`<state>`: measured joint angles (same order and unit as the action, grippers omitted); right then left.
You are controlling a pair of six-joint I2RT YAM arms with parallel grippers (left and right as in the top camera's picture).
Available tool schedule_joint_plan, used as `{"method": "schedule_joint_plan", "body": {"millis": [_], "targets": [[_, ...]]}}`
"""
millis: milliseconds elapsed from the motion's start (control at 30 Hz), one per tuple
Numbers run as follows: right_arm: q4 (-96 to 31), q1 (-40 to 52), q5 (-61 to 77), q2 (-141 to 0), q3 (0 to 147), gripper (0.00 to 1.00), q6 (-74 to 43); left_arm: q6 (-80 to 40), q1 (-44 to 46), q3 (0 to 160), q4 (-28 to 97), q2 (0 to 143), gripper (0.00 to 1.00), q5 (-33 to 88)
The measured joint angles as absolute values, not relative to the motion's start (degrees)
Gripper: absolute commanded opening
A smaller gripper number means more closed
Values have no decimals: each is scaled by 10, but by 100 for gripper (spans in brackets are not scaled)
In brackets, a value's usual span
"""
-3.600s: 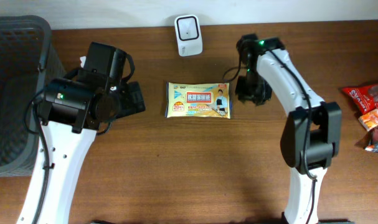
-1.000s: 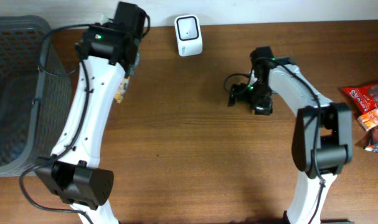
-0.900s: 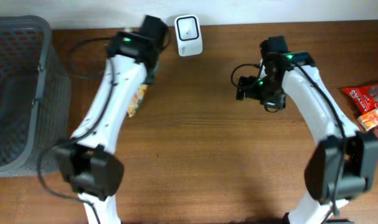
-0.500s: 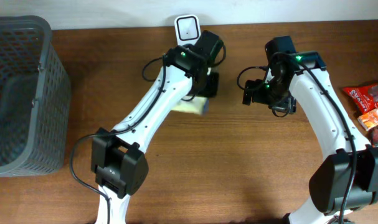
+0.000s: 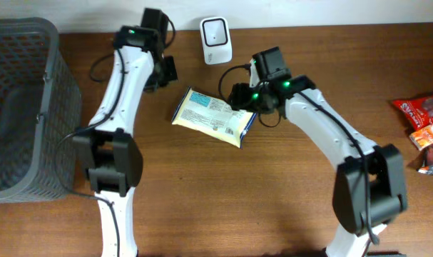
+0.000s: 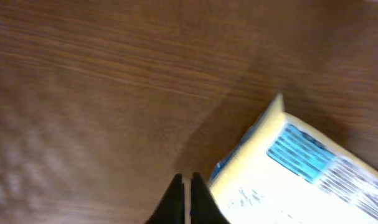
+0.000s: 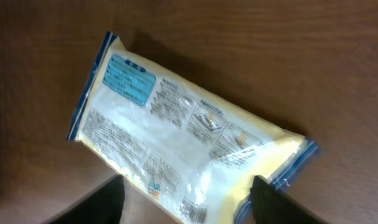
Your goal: Scan the item barcode
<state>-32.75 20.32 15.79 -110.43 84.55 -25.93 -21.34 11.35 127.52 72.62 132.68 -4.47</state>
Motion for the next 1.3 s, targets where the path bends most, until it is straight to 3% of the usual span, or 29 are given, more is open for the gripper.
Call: {"method": "schedule_joint_plan", "body": {"millis": [100,167,267,367,467,500,533,633,767,933,1100,1167,1200,1233,1300], "targets": [[-279,244,158,-1180,844,19,-287,-214,116,1273,725,1390,5,-43],[-301,257,144,-1198,844,17,-315,-214,116,1272,726,1395,5,-43],[-324,254,81,-1211,844,28,-358,-214,116,1272,741,1395,3,-43],[-297,240,53,-1211,845,41,-328,-214,118,1272,759,1395,2,-43],[-391,213,85,-1216,899,47,-256,-214,130,1272,765,1395,0,-43],[-425,207,98,-1217,919,56,-250,-214,139,1272,757,1395,3,-43],[-481,201,119,-1216,948,58,-238,-214,149,1272,740,1395,6,-43],[-507,202,152,-1216,963,58,-210,-213,161,1272,708,1395,15,-41],[-489,232,160,-1225,963,59,-245,-210,159,1272,706,1395,35,-41],[-493,280,121,-1268,963,63,-322,-208,164,1272,769,1395,32,-32],[-484,250,96,-1268,963,70,-329,-208,196,1272,847,1395,33,-30],[-494,225,93,-1268,963,72,-328,-208,202,1272,853,1395,38,-30],[-501,212,93,-1268,963,78,-328,-208,202,1272,853,1395,51,-30],[-502,206,96,-1268,963,86,-327,-208,200,1272,854,1395,75,-32],[-513,204,95,-1265,963,91,-315,-207,194,1274,867,1395,77,-41]]}}
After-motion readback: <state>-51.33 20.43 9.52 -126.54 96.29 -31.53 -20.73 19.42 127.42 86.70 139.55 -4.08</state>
